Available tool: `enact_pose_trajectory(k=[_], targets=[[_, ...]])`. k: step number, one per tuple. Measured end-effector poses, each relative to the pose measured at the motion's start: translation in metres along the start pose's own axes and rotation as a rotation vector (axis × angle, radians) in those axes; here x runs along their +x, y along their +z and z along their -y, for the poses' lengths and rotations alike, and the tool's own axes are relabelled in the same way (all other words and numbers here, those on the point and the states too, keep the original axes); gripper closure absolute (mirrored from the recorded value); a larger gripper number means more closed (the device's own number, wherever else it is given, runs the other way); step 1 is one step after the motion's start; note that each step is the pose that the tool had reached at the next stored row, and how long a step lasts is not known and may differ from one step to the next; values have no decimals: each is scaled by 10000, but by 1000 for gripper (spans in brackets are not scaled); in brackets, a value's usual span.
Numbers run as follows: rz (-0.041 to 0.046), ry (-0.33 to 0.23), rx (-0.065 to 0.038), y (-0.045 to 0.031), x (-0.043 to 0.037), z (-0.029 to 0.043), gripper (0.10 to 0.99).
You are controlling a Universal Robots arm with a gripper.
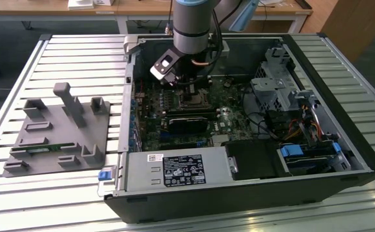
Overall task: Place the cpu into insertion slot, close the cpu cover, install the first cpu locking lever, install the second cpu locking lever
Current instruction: 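Close the cpu cover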
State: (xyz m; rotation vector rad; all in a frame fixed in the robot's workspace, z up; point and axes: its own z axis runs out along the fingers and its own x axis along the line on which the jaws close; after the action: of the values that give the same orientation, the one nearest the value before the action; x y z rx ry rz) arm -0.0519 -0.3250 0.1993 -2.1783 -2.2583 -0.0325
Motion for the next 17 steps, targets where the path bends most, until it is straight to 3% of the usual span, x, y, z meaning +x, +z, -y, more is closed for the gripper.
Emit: enact_pose_trajectory(k=[9,17], targets=[[-12,-1,-10,9,5,-17,980],[-13,3,-9,-72,7,-33,980]])
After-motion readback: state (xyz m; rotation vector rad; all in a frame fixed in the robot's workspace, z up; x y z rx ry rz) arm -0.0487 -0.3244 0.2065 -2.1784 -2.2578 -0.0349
